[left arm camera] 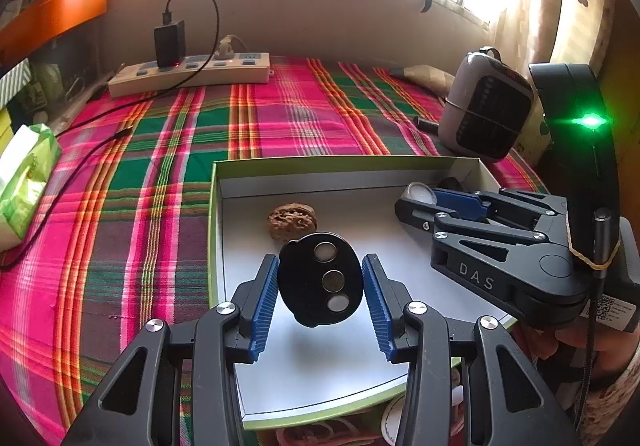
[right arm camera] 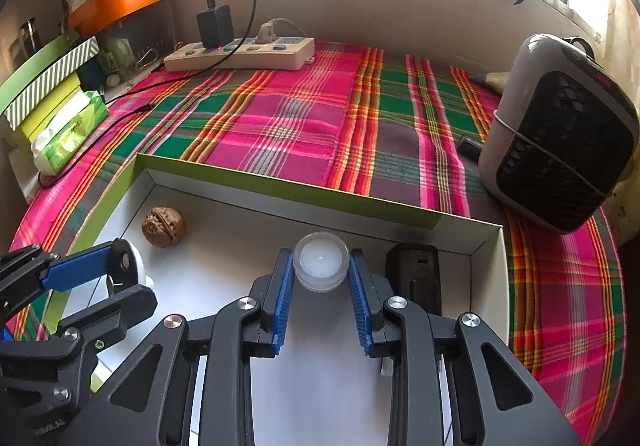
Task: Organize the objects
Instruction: 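Carry the white container in the right tool into the box while the left carries the puck, then open the right tool to set down the container while the left tool drops the puck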
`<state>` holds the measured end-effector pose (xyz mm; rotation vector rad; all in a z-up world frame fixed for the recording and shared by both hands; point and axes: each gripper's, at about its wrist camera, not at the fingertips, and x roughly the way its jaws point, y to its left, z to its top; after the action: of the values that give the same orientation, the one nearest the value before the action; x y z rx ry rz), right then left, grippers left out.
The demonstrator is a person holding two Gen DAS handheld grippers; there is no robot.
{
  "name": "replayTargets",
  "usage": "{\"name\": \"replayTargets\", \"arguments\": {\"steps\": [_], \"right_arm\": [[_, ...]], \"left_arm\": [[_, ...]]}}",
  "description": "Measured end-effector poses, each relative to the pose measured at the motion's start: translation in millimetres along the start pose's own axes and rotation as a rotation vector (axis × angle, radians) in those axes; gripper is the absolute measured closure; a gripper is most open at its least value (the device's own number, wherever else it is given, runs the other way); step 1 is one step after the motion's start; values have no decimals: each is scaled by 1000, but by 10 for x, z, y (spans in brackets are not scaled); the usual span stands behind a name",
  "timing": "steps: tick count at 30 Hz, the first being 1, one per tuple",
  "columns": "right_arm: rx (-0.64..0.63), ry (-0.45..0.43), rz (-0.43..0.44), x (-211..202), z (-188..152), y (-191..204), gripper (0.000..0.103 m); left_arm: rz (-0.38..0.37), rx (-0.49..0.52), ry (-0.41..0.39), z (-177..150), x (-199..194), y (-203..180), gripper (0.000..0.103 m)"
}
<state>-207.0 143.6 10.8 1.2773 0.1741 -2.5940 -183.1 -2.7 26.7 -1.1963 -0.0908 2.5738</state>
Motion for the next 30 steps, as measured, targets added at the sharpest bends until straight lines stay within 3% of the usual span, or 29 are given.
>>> {"name": "replayTargets", "arguments": {"steps": [24,30], "right_arm": [[-2,14,-22,14,-8,26,74],[6,14,-24,5,-9,18,65]], "left_arm": [[23,30,9,-15,39,-63,62],[19,27,9,-18,38,-62,62]]}}
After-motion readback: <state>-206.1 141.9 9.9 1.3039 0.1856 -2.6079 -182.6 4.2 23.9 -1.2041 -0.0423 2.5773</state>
